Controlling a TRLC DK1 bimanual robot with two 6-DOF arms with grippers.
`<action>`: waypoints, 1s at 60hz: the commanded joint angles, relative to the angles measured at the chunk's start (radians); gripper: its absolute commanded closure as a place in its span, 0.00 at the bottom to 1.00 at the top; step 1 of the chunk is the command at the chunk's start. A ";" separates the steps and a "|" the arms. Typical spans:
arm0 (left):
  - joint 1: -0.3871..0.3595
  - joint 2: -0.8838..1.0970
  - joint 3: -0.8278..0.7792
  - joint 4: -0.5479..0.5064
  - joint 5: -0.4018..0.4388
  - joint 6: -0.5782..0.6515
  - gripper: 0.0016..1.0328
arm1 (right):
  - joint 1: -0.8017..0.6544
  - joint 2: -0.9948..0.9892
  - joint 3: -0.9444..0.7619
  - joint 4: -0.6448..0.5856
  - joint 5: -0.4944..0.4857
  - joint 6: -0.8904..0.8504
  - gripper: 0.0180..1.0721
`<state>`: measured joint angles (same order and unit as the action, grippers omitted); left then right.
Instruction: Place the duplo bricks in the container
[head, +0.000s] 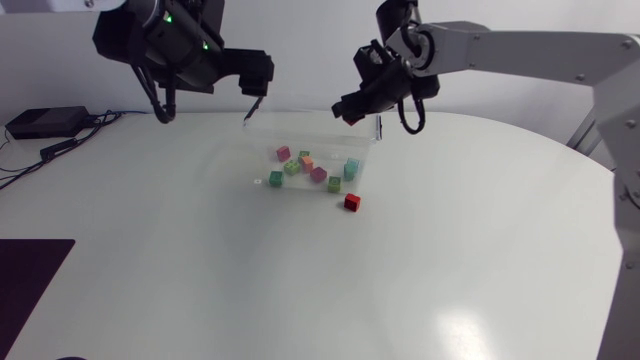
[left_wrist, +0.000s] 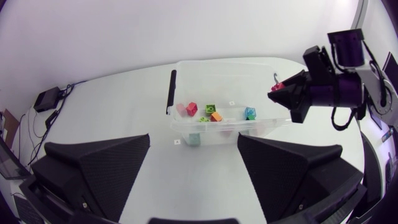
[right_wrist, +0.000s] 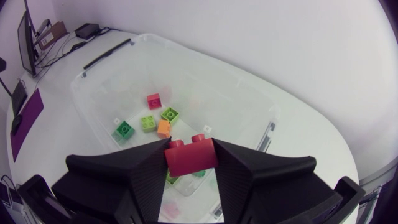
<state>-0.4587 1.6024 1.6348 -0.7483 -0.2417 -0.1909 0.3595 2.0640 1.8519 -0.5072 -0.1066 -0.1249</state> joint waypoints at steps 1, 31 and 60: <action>0.014 -0.033 -0.041 0.010 -0.005 -0.018 0.05 | 0.015 0.061 0.061 -0.028 0.010 0.036 0.48; 0.006 -0.108 -0.121 0.023 -0.005 -0.021 0.05 | 0.015 -0.212 -0.206 -0.014 0.025 0.036 0.04; 0.006 -0.223 -0.280 0.081 -0.005 -0.016 0.05 | 0.039 -0.295 -0.758 0.283 0.044 -0.019 0.05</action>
<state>-0.4507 1.4036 1.3922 -0.6830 -0.2417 -0.1909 0.3870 1.7096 1.1217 -0.2615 -0.0731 -0.1284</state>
